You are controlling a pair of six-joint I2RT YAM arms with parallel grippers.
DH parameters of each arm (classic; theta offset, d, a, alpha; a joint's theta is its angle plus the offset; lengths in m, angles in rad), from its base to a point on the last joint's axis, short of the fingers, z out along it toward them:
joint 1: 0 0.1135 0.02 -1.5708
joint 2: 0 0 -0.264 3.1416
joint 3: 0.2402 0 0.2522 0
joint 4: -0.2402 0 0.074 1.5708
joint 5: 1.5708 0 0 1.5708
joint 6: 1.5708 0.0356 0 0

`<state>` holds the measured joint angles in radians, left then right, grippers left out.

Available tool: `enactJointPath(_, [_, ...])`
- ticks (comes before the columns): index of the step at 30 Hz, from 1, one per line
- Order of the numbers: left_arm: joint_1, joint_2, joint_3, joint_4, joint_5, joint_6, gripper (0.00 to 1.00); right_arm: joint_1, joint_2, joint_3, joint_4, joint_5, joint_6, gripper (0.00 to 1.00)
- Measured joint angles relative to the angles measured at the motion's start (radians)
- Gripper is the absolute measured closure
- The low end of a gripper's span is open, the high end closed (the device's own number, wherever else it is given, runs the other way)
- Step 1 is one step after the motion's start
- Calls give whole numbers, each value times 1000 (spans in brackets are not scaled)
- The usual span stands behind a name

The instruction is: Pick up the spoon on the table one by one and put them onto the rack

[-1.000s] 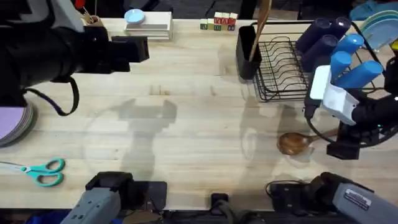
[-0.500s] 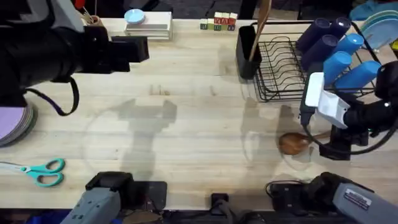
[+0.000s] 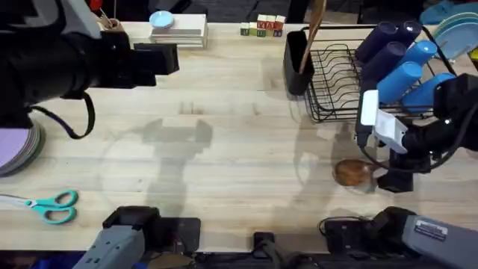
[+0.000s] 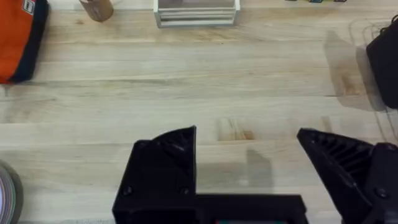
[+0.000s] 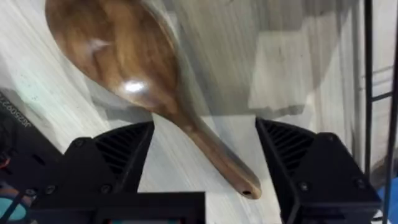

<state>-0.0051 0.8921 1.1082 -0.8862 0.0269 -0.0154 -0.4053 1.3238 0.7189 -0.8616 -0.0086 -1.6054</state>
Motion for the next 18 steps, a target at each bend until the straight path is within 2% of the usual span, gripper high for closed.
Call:
enactJointPath(3, [0, 0, 0, 0, 0, 0, 7, 0, 3, 2, -1, 0, 0, 7])
enactJointPath(5, [0, 0, 0, 0, 0, 0, 7, 0, 4, 2, -1, 0, -3, 51])
enactJointPath(10, [0, 0, 0, 0, 0, 0, 7, 0, 5, 5, 2, -2, -2, 315])
enactJointPath(18, [0, 0, 0, 0, 0, 0, 7, 0, 5, 5, 5, -4, 4, 553])
